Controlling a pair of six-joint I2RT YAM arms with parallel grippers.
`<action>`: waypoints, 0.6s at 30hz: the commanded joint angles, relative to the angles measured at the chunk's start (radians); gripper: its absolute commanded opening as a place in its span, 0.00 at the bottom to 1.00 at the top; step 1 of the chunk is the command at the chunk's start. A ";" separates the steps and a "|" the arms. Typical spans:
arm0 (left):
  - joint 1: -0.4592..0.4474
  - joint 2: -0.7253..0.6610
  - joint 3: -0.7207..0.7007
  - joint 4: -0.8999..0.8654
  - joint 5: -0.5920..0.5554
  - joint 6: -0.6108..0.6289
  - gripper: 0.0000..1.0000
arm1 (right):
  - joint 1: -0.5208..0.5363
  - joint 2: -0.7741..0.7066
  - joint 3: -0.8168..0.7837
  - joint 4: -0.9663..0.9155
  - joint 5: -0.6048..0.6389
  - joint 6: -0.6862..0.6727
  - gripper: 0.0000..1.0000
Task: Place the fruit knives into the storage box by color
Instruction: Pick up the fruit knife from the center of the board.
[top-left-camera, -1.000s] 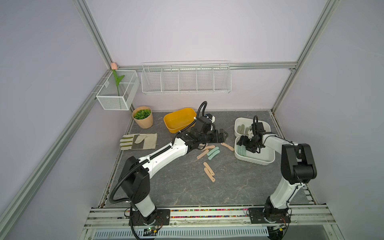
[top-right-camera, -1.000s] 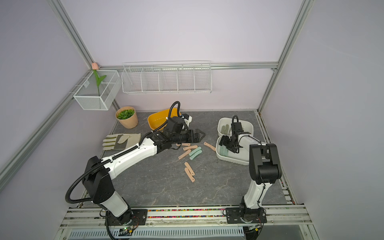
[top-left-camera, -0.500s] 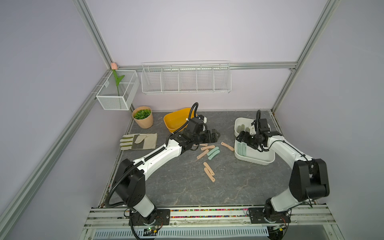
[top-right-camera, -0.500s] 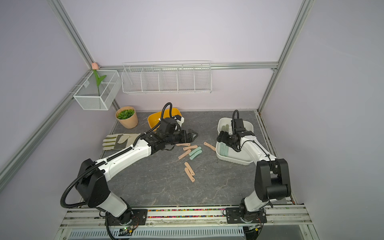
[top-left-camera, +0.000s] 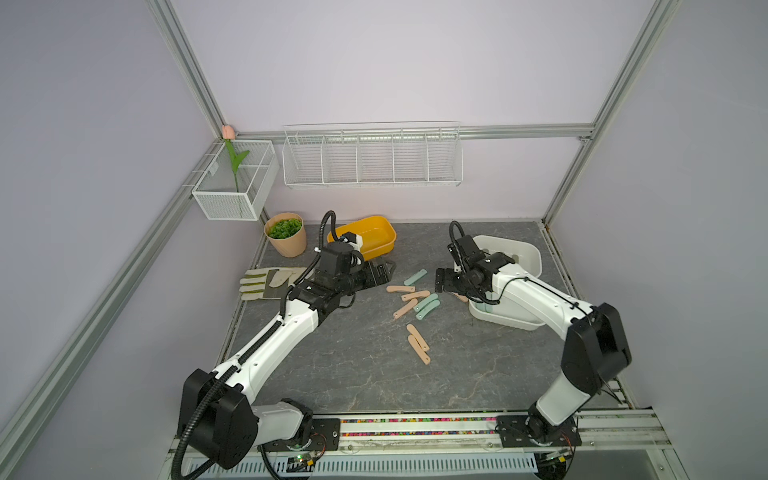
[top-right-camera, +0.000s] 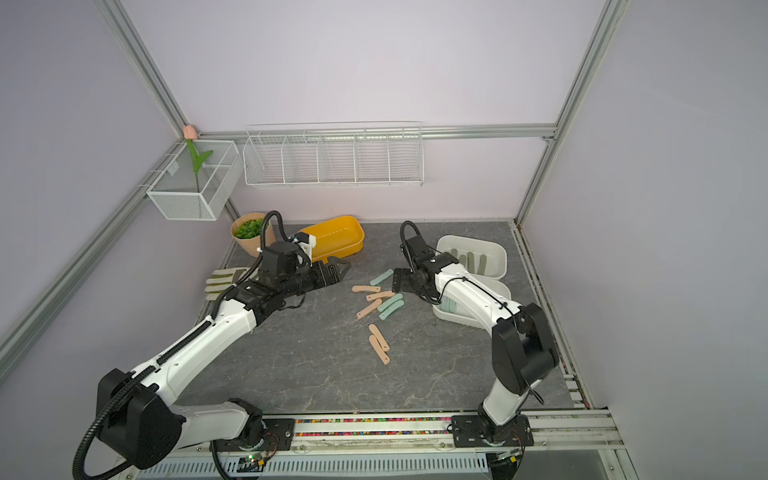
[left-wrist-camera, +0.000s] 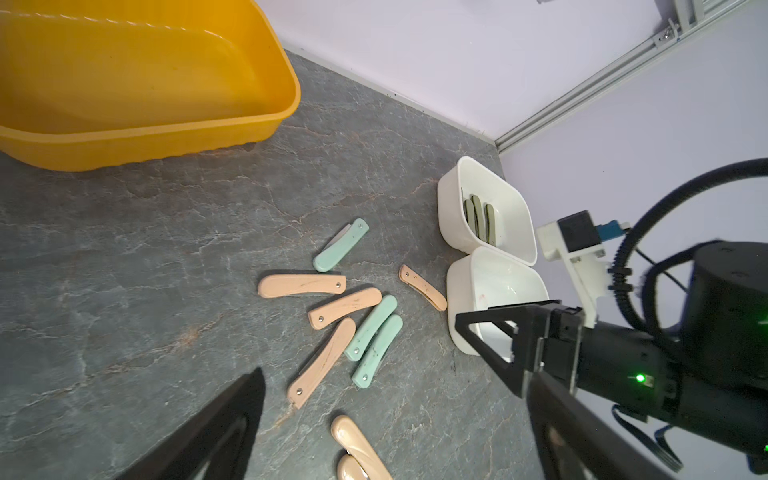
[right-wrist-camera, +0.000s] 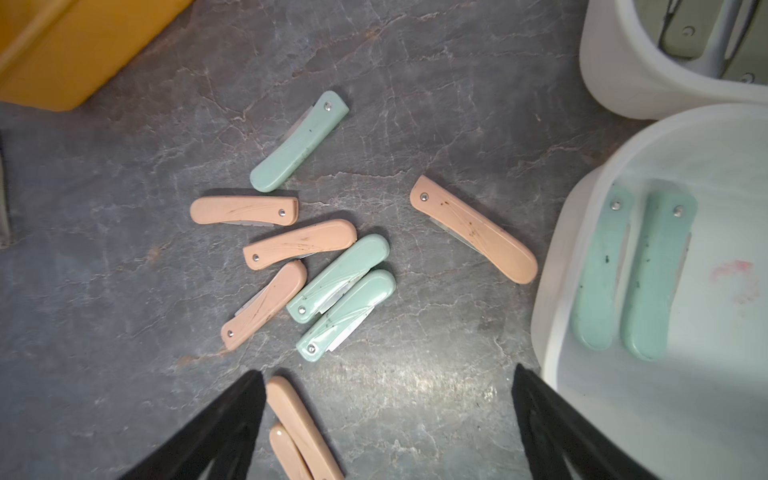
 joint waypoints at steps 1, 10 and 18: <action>0.012 -0.033 -0.005 -0.043 0.023 0.040 0.99 | 0.045 0.077 0.036 -0.088 0.119 0.085 0.96; 0.032 -0.027 -0.004 -0.069 0.038 0.056 0.99 | 0.136 0.232 0.113 -0.097 0.084 0.111 0.99; 0.055 -0.010 -0.006 -0.060 0.052 0.060 0.99 | 0.178 0.312 0.145 -0.099 0.087 0.117 0.99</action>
